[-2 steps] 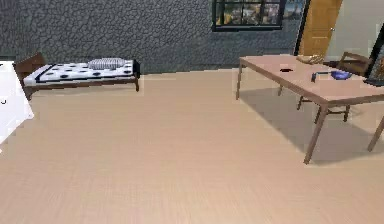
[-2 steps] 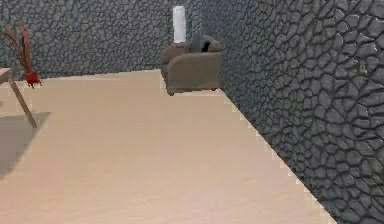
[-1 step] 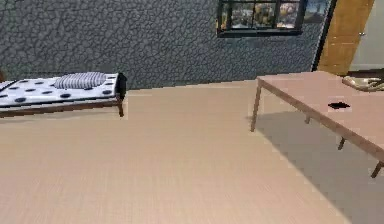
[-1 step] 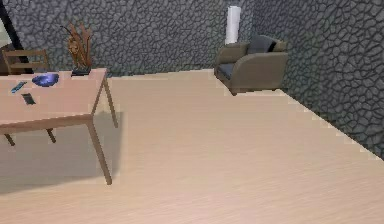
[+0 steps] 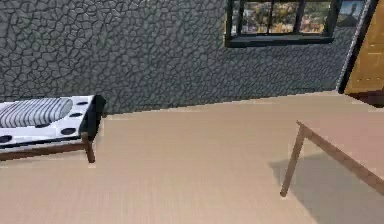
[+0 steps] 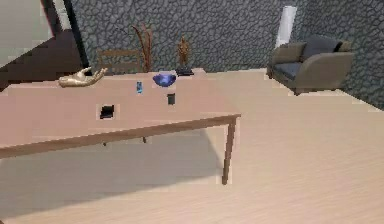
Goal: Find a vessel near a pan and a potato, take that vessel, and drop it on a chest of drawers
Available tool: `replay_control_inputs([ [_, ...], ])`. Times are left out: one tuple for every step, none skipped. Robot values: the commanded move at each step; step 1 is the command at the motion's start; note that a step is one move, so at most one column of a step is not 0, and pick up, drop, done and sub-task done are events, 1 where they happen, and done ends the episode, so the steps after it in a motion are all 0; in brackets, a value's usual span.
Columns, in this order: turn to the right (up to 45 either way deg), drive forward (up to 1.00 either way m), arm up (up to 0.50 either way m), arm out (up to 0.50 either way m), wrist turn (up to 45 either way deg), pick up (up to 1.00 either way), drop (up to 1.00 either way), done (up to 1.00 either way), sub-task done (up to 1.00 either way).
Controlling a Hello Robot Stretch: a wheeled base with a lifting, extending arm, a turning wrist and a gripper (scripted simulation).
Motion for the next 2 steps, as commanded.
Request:
replay_control_inputs([
  [0.0, 1.00, 0.00, 0.00, 0.0, 0.00, 0.00, 0.00, 0.00],
  [-6.0, 0.00, 0.00, 0.00, 0.0, 0.00, 0.00, 0.00, 0.00],
])
